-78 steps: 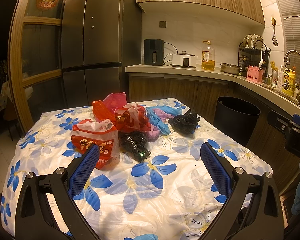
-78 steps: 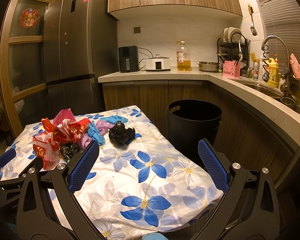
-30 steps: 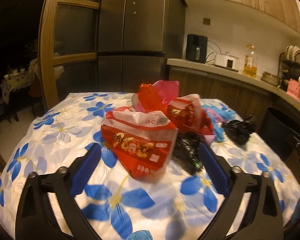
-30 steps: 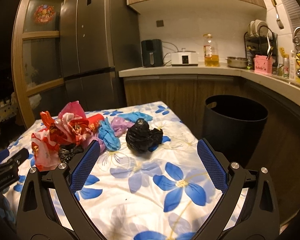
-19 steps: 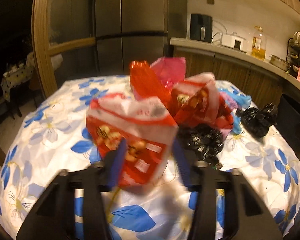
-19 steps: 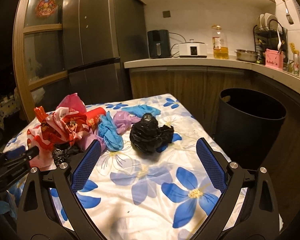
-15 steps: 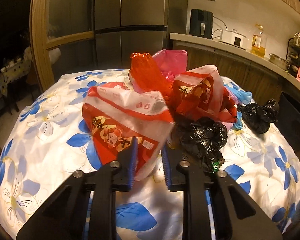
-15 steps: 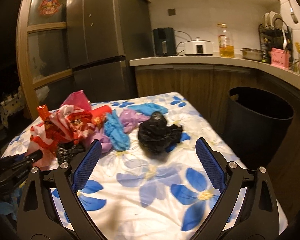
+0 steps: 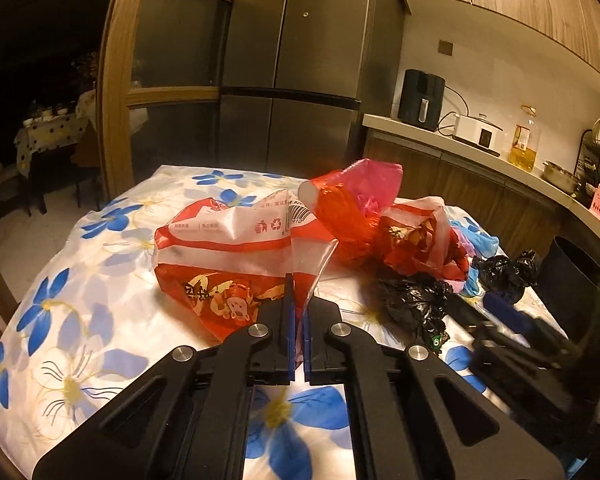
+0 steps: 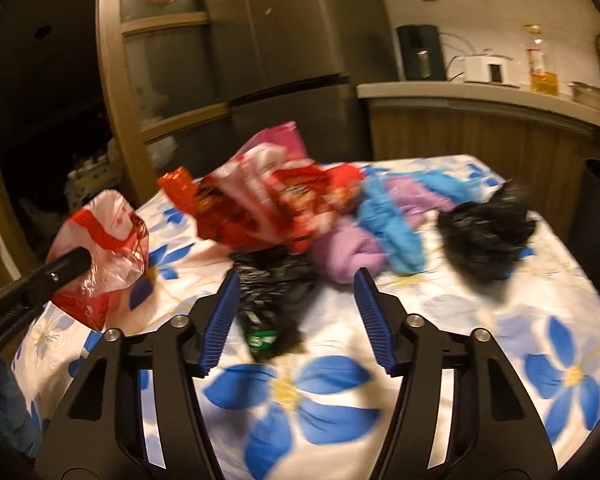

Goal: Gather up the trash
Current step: 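Grasp the red-white snack bag with left tool while right tool grasps black bag, then carry the snack bag and black bag with both tools over the black bin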

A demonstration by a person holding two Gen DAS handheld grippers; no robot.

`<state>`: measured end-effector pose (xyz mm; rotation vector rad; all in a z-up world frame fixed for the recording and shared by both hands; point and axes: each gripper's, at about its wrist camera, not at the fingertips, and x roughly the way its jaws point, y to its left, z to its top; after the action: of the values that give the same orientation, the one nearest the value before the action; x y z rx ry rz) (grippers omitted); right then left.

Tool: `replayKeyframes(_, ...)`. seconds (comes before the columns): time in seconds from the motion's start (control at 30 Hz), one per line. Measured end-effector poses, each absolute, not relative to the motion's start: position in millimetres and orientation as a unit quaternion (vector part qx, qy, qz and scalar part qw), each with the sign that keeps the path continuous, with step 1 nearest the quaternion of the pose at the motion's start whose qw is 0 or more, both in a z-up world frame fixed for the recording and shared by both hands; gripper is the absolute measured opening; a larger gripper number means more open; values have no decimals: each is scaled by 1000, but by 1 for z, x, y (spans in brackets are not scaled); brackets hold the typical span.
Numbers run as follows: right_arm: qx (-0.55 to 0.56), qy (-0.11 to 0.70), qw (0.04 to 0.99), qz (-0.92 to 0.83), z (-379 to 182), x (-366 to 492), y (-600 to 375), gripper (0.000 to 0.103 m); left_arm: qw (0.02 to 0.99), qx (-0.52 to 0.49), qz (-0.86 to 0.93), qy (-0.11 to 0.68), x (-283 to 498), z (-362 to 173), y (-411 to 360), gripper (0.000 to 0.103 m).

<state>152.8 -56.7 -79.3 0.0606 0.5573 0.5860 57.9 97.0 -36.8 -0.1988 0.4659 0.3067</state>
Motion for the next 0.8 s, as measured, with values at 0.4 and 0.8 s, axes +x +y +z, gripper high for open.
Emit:
replayKeyframes(0.4, 14, 294, 904, 311, -88, 159, -44, 9, 955, -97, 155, 233, 53, -35, 100, 2)
replayKeyframes(0.8, 12, 263, 909, 322, -63, 105, -108, 8, 965, -78, 146, 205, 37, -16, 71, 2)
